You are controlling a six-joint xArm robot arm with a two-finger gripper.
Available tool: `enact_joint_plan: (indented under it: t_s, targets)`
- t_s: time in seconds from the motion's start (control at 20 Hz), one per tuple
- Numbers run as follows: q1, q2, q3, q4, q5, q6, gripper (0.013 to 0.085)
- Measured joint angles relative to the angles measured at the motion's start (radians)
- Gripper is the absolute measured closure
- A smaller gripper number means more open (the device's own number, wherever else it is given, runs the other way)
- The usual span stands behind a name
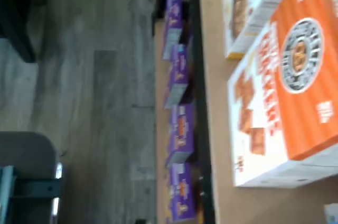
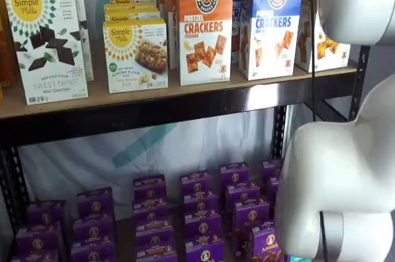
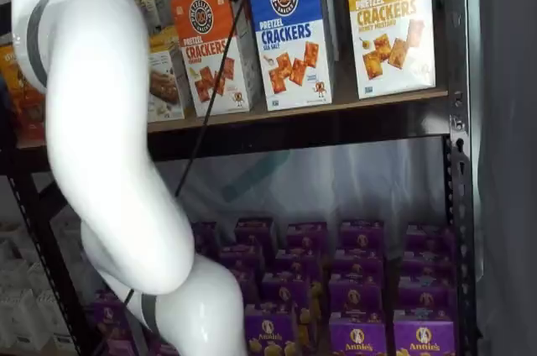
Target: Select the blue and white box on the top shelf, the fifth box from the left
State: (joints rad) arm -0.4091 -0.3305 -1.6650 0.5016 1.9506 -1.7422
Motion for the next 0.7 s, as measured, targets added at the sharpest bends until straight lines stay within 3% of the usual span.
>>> enact_joint_plan:
  t_s: [0.15, 0.3, 0.55, 0.7]
  targets:
    - [-0.019, 0.011, -0.007, 0.045, -0.068, 0.002, 0.0130]
    - [-0.012, 0.008, 0.019, 0.054, -0.171, -0.003, 0.0130]
    - [0.020, 0.047, 0.012, 0.011, -0.272, -0.015, 0.0130]
    - [0.038, 0.095, -0.029, -0.032, -0.275, -0.022, 0.0130]
